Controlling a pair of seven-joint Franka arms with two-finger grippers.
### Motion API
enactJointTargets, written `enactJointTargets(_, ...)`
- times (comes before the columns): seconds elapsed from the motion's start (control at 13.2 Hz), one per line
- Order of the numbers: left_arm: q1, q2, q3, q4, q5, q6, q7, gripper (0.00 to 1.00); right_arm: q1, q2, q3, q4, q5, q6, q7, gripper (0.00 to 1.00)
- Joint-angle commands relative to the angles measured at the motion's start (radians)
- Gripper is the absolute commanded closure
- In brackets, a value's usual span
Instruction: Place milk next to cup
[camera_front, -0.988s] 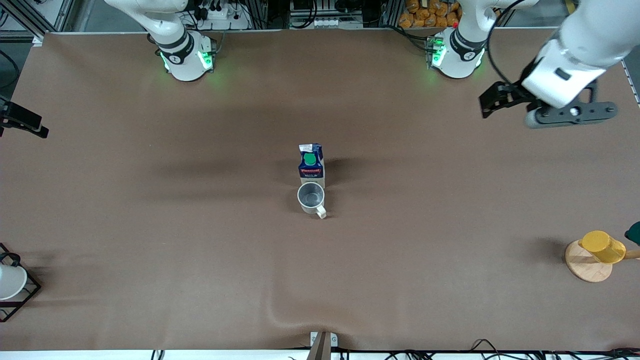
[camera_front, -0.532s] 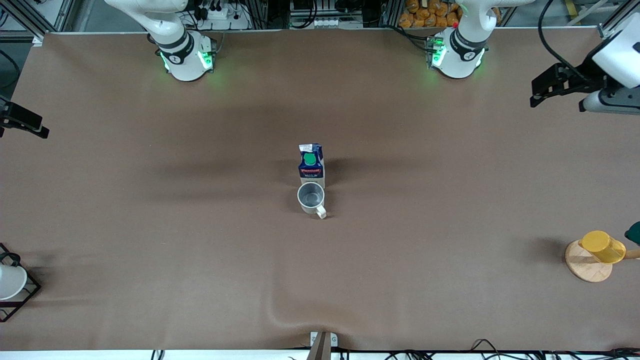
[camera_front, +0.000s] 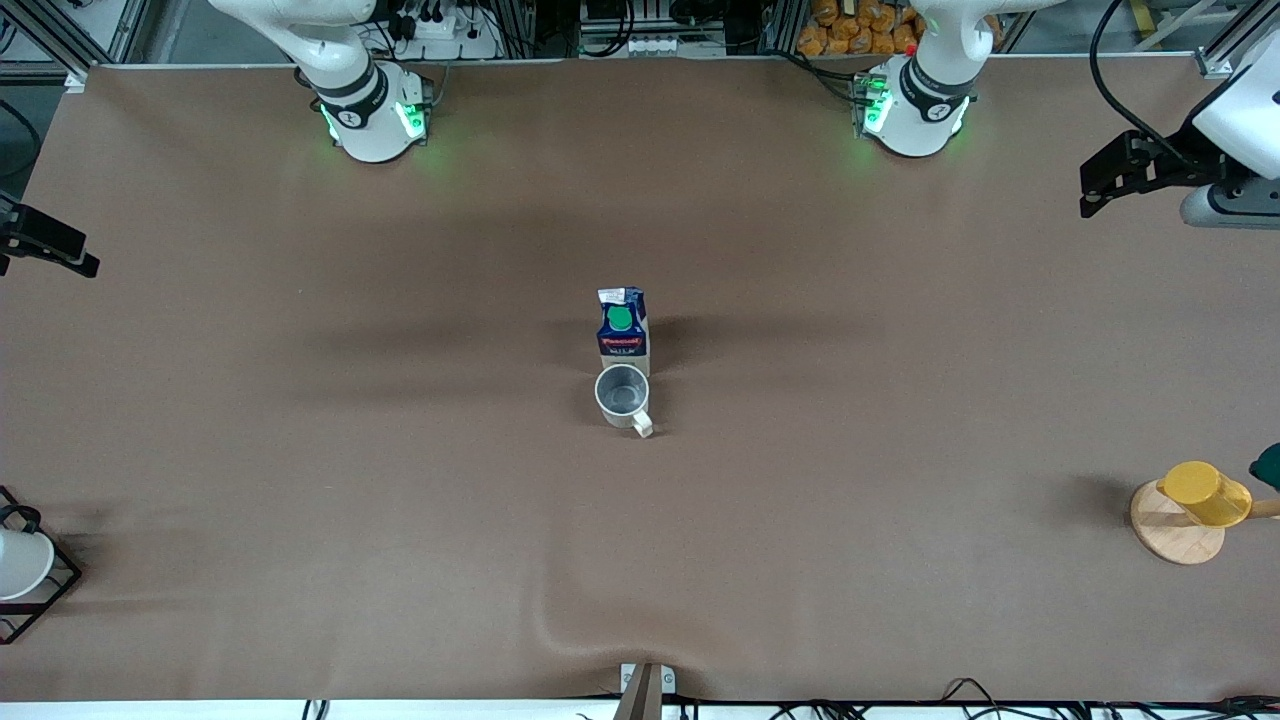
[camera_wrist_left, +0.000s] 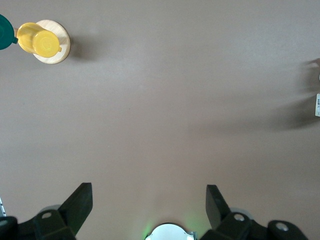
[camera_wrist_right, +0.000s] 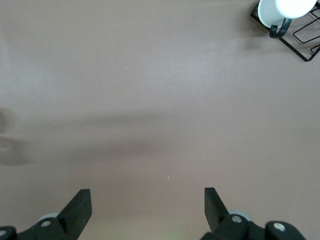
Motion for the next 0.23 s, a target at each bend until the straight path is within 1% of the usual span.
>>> enactJointTargets(0.0, 0.004, 0.000, -0.009, 0.007, 0.012, -0.014, 0.020, 0.00, 0.009, 0.011, -0.002, 0.023, -0.001, -0.006, 0.007, 0.00)
enactJointTargets(0.15, 0.006, 0.006, -0.009, 0.007, 0.011, -0.014, 0.018, 0.00, 0.009, 0.011, -0.004, 0.023, -0.001, -0.006, 0.007, 0.00)
